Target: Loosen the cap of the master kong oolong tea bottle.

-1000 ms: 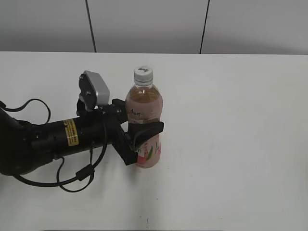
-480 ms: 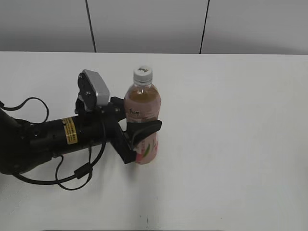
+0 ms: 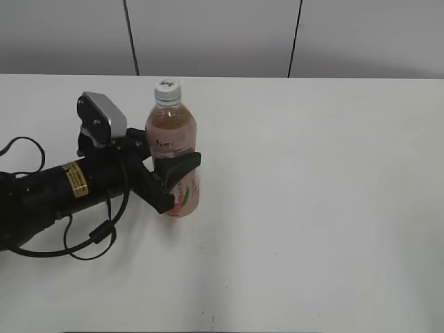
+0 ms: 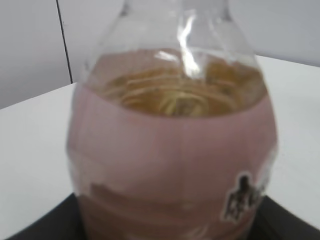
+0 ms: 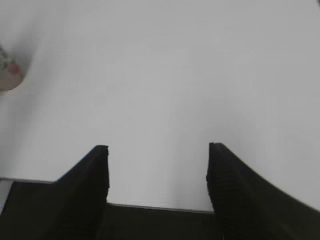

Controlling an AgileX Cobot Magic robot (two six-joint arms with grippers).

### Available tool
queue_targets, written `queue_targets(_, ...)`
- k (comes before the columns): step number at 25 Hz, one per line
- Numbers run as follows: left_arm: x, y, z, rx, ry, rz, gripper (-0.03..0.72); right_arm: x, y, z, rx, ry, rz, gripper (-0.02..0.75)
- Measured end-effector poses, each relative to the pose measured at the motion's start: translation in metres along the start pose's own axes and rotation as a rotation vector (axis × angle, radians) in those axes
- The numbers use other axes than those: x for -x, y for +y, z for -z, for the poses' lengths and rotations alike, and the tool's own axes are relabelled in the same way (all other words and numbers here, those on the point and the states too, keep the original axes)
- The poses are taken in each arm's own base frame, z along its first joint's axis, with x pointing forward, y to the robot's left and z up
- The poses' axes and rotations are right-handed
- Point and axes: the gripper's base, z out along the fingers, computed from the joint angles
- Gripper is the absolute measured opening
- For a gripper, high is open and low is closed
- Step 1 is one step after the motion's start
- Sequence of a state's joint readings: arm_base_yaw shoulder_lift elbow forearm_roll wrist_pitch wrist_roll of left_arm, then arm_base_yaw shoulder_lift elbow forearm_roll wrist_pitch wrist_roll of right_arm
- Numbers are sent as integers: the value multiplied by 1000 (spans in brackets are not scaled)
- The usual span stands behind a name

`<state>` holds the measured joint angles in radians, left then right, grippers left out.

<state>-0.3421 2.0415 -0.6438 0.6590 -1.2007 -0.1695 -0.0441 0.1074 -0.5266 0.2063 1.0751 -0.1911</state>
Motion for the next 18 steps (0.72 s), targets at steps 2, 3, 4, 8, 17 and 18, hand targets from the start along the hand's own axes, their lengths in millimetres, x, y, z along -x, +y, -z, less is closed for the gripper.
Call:
queue_targets(2,-3,-2,2,2,-10,14,390,11,4,-7,72,35,23,471)
queue_targets(3,-4,-2,3,3,-14,19,390,17,5,-10,100,54,28,471)
queue_targets(4,-4,-3,4,2,-17,21,390,24,6,-15,133,82,33,471)
queue_targets(8,-4,-4,5,2,-19,22,390,64,8,-36,265,174,48,452)
queue_targets(17,-5,-4,5,0,-24,25,390,158,17,-117,505,438,100,414)
queue_targets(18,-5,-4,5,1,-24,24,390,165,25,-126,527,459,124,412)
